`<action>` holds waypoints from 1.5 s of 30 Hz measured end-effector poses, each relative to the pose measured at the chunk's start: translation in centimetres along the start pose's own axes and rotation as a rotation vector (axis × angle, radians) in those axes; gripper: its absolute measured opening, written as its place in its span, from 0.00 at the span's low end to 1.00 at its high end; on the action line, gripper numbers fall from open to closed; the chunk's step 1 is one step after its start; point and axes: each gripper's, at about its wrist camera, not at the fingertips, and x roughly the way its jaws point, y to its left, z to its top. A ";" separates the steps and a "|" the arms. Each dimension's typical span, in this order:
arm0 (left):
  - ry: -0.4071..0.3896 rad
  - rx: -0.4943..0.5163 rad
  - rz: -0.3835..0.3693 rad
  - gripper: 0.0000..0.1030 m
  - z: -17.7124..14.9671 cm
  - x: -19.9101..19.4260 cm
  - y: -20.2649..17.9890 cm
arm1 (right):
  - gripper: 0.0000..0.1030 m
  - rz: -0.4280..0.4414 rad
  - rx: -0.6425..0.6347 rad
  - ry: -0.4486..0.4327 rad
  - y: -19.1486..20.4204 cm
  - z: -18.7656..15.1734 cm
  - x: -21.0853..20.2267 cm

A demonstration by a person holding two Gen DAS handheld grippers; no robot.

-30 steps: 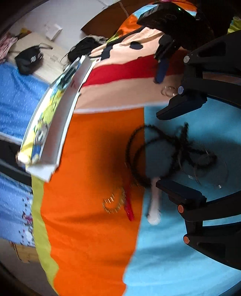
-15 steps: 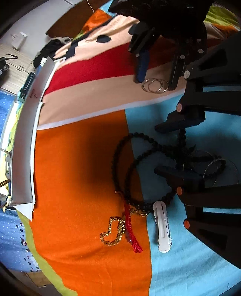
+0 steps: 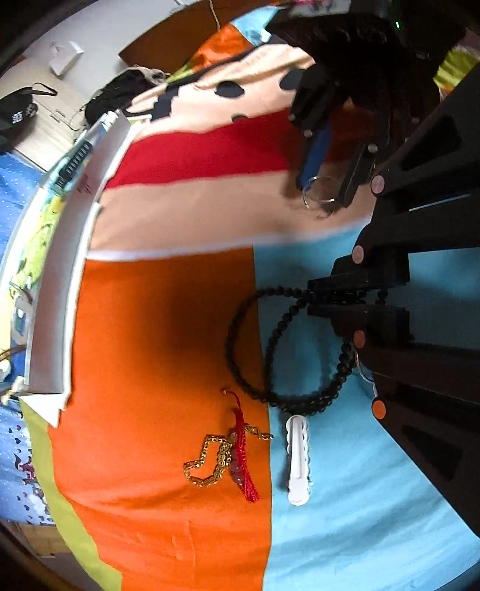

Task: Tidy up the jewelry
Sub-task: 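Carry the necklace and hoops onto the cartoon tray and open both tools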

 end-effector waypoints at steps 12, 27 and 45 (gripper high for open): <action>-0.092 0.035 -0.092 0.06 2.2 -8.1 -3.9 | 0.25 -0.026 0.052 -0.117 -2.3 0.4 -5.5; -0.158 0.062 -0.081 0.06 8.0 -10.2 -7.7 | 0.25 -0.064 0.019 -0.222 -3.9 4.8 -8.9; -0.291 0.005 -0.033 0.06 22.9 -6.4 -5.7 | 0.25 -0.213 0.036 -0.224 -14.2 17.9 -1.9</action>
